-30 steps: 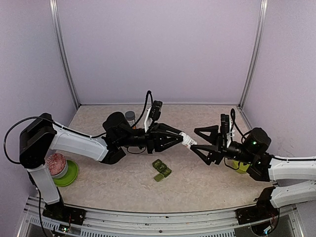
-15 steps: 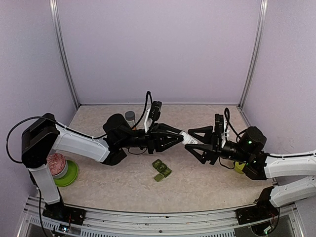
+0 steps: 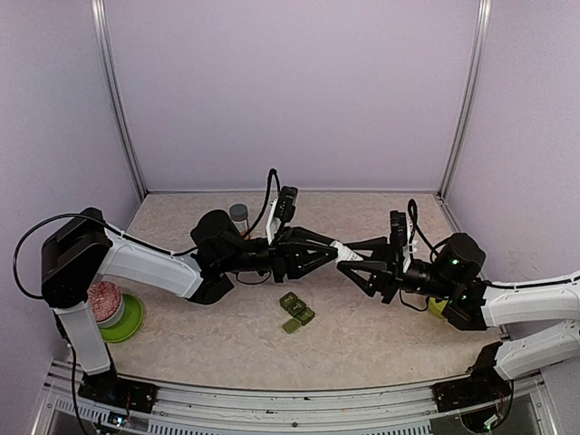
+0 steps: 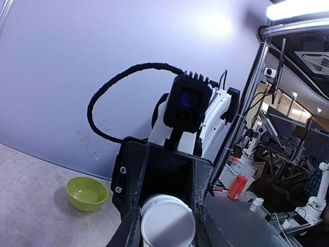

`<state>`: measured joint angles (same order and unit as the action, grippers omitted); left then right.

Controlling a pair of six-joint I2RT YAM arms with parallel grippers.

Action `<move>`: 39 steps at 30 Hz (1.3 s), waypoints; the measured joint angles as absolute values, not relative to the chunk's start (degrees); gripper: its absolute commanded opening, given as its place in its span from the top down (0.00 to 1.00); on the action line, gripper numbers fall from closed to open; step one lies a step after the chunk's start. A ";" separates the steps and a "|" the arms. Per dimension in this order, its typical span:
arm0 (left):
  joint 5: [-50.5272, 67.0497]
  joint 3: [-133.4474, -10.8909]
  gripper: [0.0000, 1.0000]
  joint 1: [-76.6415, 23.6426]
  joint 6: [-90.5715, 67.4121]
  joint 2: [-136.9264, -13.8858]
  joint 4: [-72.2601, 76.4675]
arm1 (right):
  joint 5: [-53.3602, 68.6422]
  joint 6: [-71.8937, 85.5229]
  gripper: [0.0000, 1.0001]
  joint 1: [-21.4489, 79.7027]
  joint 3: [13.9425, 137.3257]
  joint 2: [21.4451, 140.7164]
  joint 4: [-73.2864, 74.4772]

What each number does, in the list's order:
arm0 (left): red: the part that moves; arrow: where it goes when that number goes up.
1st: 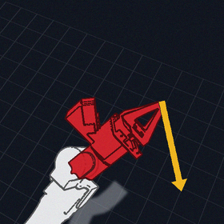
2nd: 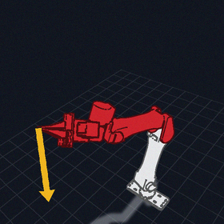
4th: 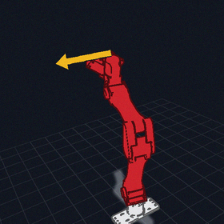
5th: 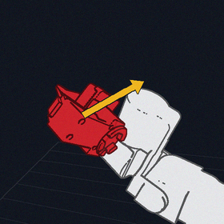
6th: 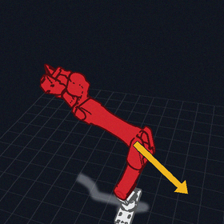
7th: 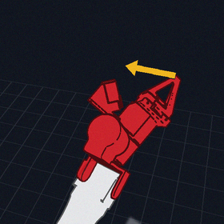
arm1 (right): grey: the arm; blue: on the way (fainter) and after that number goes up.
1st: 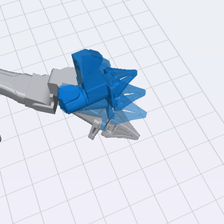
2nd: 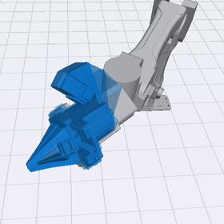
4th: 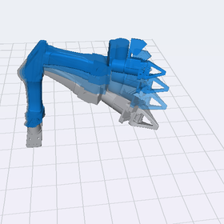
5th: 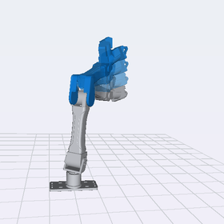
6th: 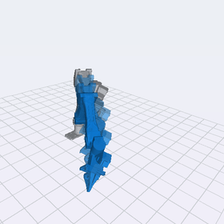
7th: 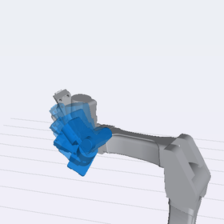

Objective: Sort the pills into containers
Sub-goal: Pass from the left arm to the right, then unscrew the lid of the pill bottle from the pill bottle.

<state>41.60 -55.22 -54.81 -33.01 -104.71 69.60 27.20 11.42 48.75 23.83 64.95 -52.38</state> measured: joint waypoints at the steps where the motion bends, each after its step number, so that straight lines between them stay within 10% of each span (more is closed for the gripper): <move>1: 41.50 -55.22 0.91 -54.81 -32.97 -104.71 69.58 | 27.22 11.44 0.62 48.80 23.83 64.95 -52.45; 7: 41.06 -55.22 0.89 -54.78 -32.80 -104.71 69.67 | 26.92 11.70 0.77 48.86 23.83 64.95 -52.60; 14: 40.86 -55.22 0.65 -54.78 -32.75 -104.71 69.65 | 26.68 11.55 0.90 48.86 23.83 64.90 -52.53; 22: 41.10 -54.48 0.02 -54.78 -31.24 -104.53 68.62 | 25.93 11.79 0.90 48.86 23.99 63.83 -49.52; 39: 30.70 -49.74 0.01 -53.89 -12.60 -90.85 45.34 | 22.92 12.10 0.77 48.86 24.93 61.58 -42.52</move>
<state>30.70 -49.74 -53.89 -12.60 -90.85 45.34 22.92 12.10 48.86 24.93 61.58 -42.52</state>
